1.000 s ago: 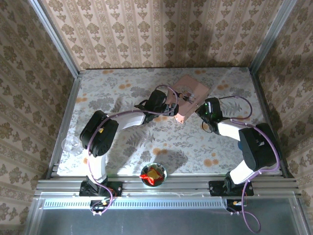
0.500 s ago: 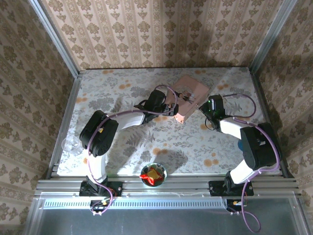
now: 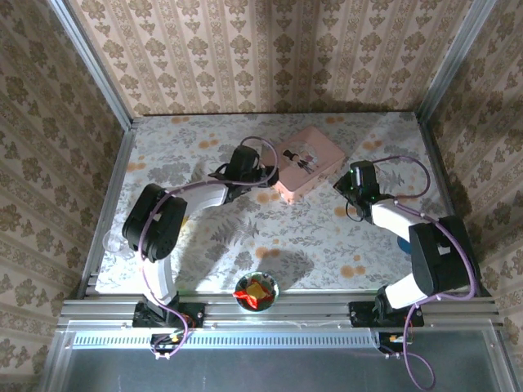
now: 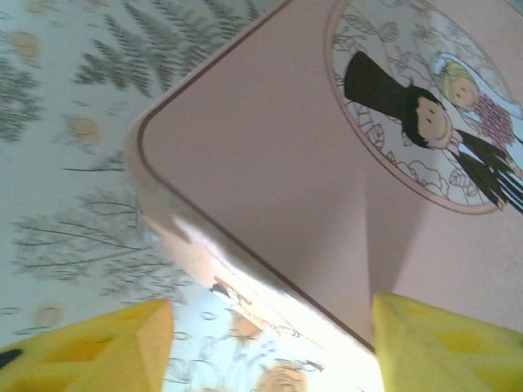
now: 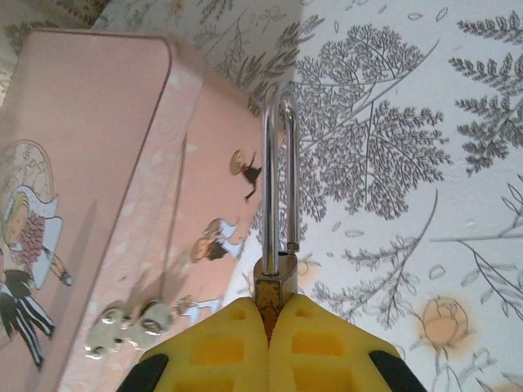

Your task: Unlock a padlock with a key

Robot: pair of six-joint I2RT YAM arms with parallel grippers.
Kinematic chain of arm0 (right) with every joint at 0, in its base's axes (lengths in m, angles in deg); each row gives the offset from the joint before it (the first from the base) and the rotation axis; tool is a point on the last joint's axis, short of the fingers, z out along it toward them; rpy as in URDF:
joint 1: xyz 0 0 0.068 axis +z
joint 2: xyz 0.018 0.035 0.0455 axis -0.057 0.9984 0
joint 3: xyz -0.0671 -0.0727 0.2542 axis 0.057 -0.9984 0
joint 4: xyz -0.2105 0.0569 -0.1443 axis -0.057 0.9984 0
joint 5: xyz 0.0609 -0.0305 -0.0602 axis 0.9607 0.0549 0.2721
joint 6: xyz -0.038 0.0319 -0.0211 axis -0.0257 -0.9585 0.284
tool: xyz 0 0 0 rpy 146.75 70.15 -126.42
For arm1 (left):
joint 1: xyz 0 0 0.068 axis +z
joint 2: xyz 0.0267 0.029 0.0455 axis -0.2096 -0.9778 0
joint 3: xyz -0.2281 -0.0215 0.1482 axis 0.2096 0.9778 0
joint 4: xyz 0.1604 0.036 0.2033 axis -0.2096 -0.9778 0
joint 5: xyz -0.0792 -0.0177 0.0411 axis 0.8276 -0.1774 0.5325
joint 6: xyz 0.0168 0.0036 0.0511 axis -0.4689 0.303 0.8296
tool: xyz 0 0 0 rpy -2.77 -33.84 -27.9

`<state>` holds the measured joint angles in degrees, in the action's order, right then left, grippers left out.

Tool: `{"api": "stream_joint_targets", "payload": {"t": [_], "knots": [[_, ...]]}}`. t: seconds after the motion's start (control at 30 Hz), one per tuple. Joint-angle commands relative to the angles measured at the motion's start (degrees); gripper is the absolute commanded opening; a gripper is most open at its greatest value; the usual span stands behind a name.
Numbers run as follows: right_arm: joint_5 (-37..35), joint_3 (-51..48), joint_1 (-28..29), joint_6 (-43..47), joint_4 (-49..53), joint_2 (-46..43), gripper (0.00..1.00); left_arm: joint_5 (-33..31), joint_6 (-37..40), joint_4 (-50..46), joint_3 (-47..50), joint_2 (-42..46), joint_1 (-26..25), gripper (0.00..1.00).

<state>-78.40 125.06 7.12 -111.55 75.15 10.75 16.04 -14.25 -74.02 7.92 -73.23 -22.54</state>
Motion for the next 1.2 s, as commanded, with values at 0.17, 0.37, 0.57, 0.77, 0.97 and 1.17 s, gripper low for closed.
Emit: {"api": "stream_joint_targets", "payload": {"t": [0.17, 0.37, 0.57, 0.77, 0.97, 1.17], "knots": [[0.48, -0.09, 4.05, 4.95, 9.37, -4.69, 0.00, 0.26, -0.85, -6.41, -3.42, -5.32, 7.78, 0.52], [0.63, 1.33, 8.18, 7.41, 14.46, -4.70, 0.00, 3.81, -2.08, -5.98, -10.17, -9.35, 10.59, 0.51], [7.33, 0.67, 8.78, 9.50, 15.62, -5.02, 0.00, 7.74, -2.98, -2.81, -14.54, -11.72, 10.89, 0.51], [16.44, 1.15, 8.77, 11.38, 17.04, -6.99, 0.00, 12.29, -4.83, -1.02, -20.02, -15.00, 11.10, 0.54], [23.00, 0.93, 8.31, 13.57, 17.49, -6.23, 0.00, 13.10, -5.37, 0.09, -22.76, -15.28, 11.82, 0.62], [28.62, 0.47, 7.94, 16.21, 16.34, -2.21, 0.00, 11.98, -5.66, 1.83, -19.50, -10.70, 12.91, 0.71]]}}
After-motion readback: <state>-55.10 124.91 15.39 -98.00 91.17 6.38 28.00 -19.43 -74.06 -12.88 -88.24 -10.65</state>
